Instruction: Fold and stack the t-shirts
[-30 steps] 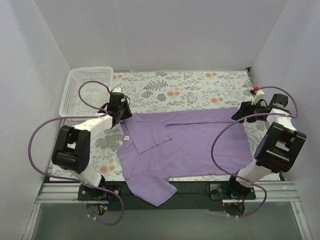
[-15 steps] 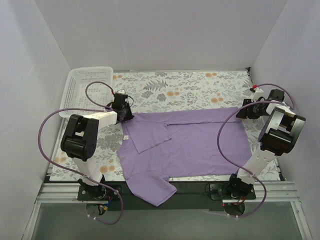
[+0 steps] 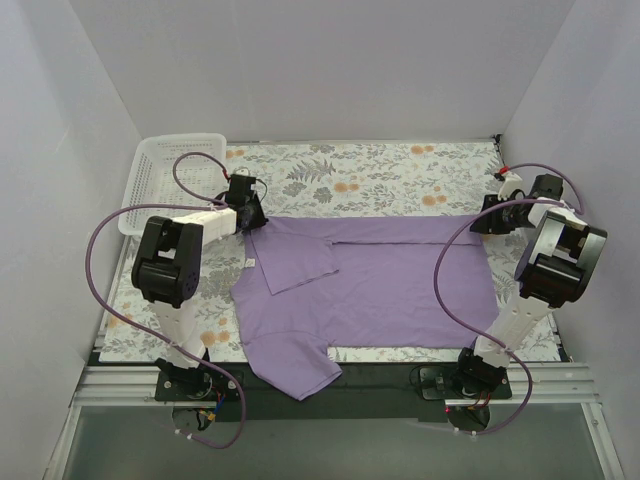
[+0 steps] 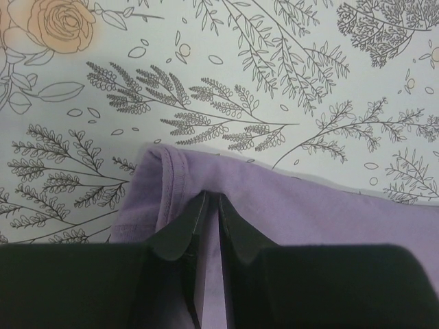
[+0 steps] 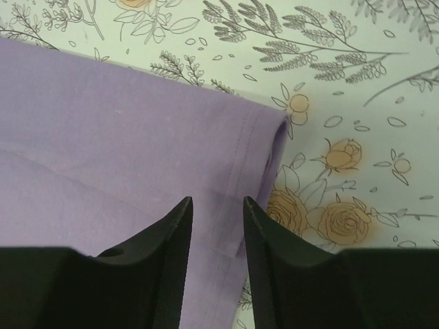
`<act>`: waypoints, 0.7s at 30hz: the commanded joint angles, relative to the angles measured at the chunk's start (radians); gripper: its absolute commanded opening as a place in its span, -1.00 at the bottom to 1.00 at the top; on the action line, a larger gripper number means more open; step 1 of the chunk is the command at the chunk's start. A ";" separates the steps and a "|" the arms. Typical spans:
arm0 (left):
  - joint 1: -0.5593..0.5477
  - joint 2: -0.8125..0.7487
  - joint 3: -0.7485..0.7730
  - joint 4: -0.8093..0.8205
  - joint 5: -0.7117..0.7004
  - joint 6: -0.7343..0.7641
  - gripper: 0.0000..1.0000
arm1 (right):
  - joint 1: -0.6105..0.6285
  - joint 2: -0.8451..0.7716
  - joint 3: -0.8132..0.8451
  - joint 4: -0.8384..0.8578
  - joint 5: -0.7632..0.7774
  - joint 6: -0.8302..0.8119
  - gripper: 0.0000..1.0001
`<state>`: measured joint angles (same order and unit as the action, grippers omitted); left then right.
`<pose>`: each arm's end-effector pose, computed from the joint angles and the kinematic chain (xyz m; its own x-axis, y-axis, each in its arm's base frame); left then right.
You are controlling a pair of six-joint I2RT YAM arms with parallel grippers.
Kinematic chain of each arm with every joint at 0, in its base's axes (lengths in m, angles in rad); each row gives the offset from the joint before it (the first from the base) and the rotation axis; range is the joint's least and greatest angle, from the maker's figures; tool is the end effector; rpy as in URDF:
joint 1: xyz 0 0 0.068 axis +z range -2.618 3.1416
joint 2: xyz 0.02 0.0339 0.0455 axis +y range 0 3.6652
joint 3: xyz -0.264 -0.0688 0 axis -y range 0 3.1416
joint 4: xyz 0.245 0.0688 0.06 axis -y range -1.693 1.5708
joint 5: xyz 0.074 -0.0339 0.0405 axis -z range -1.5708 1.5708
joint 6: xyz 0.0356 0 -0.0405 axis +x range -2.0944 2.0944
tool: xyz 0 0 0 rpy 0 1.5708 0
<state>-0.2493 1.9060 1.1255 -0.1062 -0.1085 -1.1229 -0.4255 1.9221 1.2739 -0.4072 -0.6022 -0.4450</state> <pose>0.3811 -0.0931 0.1483 -0.4866 -0.8008 -0.3493 -0.5994 0.5969 -0.5333 0.3666 -0.1440 0.1714 -0.7523 -0.0485 -0.6570 -0.2636 0.9361 0.2327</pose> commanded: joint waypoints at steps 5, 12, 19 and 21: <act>0.019 0.064 0.053 -0.084 -0.028 0.020 -0.82 | 0.093 0.006 0.033 0.005 -0.047 -0.046 -0.45; 0.027 0.082 0.082 -0.101 -0.007 0.023 -0.82 | 0.149 0.078 0.057 0.001 0.097 -0.041 -0.85; 0.044 0.116 0.118 -0.121 0.018 0.029 -0.83 | 0.195 0.166 0.131 -0.030 0.255 -0.060 -0.97; 0.050 0.131 0.146 -0.127 0.023 0.031 -0.83 | 0.203 0.207 0.188 -0.033 0.300 -0.060 -0.97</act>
<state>-0.2214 1.9846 1.2465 -0.1627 -0.0711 -1.1149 -0.2375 2.0476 1.4067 -0.4442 -0.4641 -0.4747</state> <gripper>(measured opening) 0.089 0.019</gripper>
